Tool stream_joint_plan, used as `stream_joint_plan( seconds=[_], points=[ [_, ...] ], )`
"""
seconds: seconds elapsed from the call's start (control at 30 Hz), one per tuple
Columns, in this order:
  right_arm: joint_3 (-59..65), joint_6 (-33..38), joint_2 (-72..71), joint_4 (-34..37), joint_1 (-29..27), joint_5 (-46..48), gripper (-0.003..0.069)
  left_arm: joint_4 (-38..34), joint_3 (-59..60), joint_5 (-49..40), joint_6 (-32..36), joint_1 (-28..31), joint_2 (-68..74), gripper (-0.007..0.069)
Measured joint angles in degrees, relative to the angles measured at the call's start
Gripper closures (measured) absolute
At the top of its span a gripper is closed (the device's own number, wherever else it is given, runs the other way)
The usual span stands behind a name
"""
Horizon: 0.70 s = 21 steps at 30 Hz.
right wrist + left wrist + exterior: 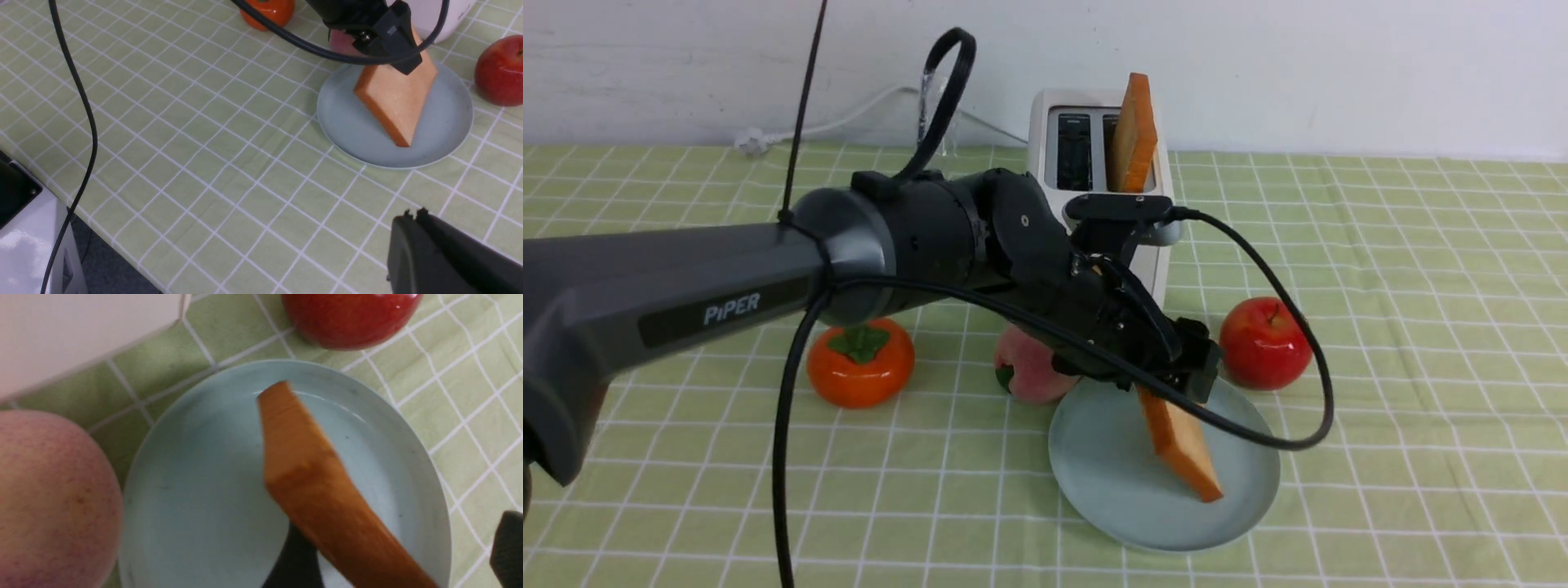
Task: Take toasted bread from bread machine on green coffee tablecloth place on plate.
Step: 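Place the slice of bread on the plate with the left gripper, then grasp the toast slice in the toaster and pull it up out of the slot with the right gripper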
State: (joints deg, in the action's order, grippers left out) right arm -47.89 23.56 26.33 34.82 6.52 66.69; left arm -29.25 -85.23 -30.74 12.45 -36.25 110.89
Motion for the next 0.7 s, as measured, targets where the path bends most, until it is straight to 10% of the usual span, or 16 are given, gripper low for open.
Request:
stream_joint_plan(
  seconds=[0.33, 0.5, 0.63, 0.7],
  points=[
    [0.0, 0.0, 0.0, 0.1, 0.0, 0.0, 0.0659, 15.6, 0.0, 0.5, -7.6, 0.0, -10.3, 0.005],
    [0.0, 0.0, 0.0, 0.1, 0.0, -0.2, 0.0659, 18.2, 0.0, -2.4, -8.7, 0.0, -17.9, 0.0238],
    [0.0, 0.0, 0.0, 0.2, 0.0, -2.9, 0.0659, 22.1, 0.0, -9.5, -9.4, 0.0, -24.8, 0.059],
    [0.0, 0.0, 0.0, 0.2, 0.0, -4.0, 0.0659, 23.4, 0.3, -11.2, -10.5, 0.0, -26.7, 0.0634]
  ],
)
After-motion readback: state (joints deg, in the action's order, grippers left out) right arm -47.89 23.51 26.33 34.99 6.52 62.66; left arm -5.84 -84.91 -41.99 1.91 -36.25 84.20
